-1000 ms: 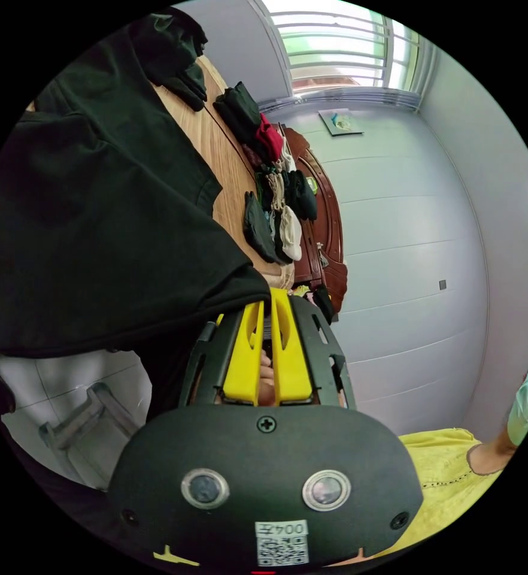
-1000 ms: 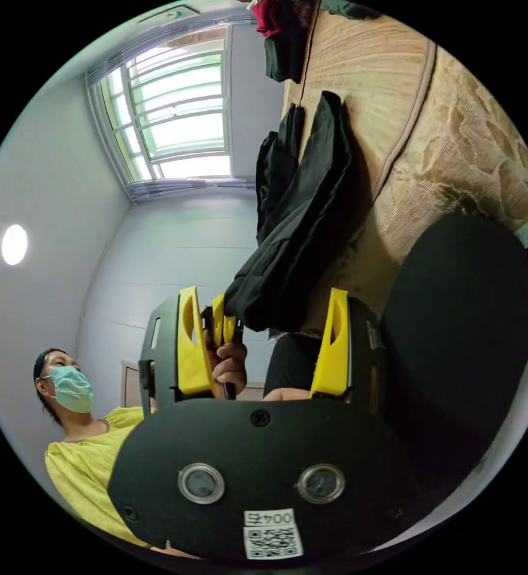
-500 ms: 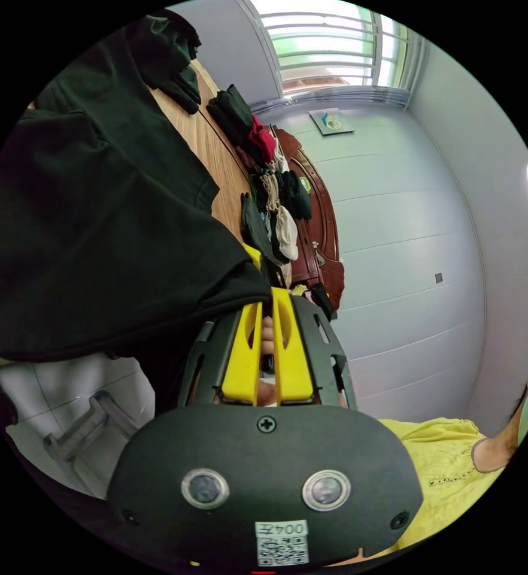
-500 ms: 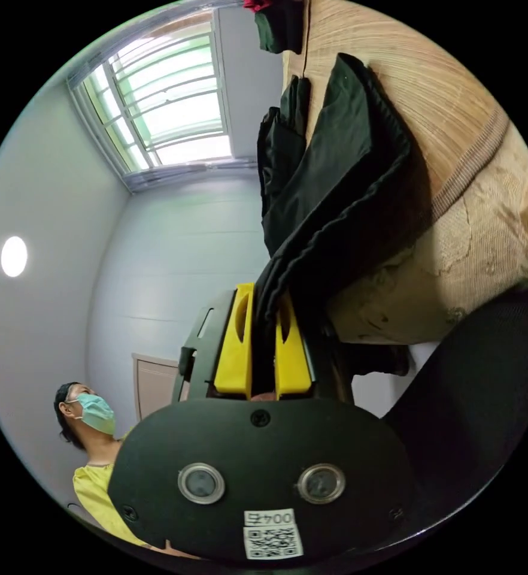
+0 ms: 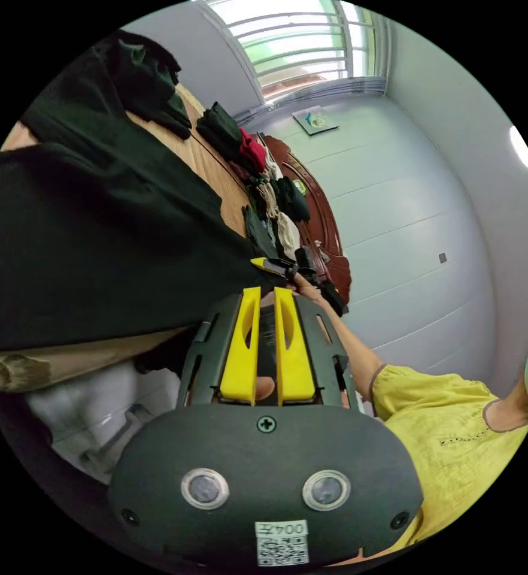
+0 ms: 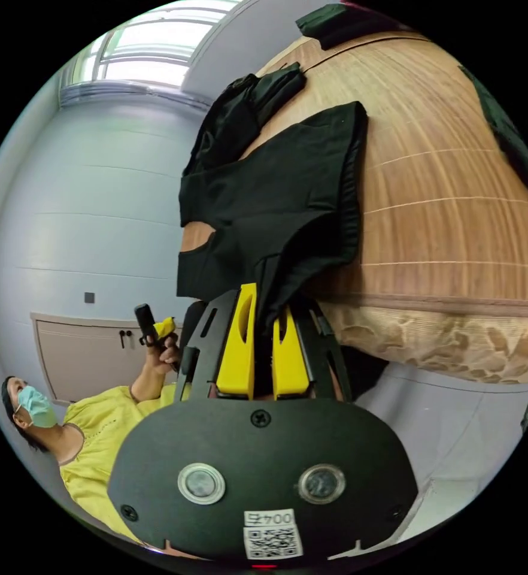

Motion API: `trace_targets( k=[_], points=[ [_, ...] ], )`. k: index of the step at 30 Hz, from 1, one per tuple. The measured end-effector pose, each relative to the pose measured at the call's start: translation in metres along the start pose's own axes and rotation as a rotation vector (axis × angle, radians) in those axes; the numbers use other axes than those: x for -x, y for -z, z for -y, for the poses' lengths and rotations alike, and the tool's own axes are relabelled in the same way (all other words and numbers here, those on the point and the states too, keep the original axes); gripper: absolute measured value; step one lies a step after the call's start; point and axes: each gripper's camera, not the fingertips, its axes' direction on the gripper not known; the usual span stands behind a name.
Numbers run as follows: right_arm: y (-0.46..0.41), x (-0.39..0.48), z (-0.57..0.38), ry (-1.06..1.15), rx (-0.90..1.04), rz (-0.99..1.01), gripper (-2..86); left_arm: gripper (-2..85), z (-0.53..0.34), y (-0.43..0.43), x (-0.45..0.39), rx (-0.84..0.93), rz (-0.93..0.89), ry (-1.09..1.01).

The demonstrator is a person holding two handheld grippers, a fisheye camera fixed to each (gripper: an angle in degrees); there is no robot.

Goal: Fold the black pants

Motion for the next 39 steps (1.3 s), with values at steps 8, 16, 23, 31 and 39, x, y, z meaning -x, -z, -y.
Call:
trace_targets(
  k=[8, 16, 23, 31, 39],
  points=[
    [0.022, -0.024, -0.009, -0.149, -0.069, -0.166, 5.2, 1.6, -0.016, 0.111, 0.008, -0.190, 0.330, 0.028],
    [0.035, 0.023, -0.075, -0.229, -0.368, -0.429, 6.4, 1.6, -0.053, 0.186, 0.004, -0.298, 0.632, 0.069],
    [-0.069, 0.138, -0.092, 0.060, -0.292, -0.644, 0.7, 1.5, -0.033, 0.176, -0.012, -0.198, 1.015, -0.021],
    [-0.160, 0.171, -0.060, 0.051, -0.145, -0.807, -0.6, 2.2, 0.023, 0.141, 0.025, 0.060, 1.269, -0.032],
    [-0.182, 0.185, -0.055, 0.050, -0.058, -0.905, -0.6, 2.1, 0.008, 0.135, 0.032, -0.052, 1.218, -0.059]
  ],
)
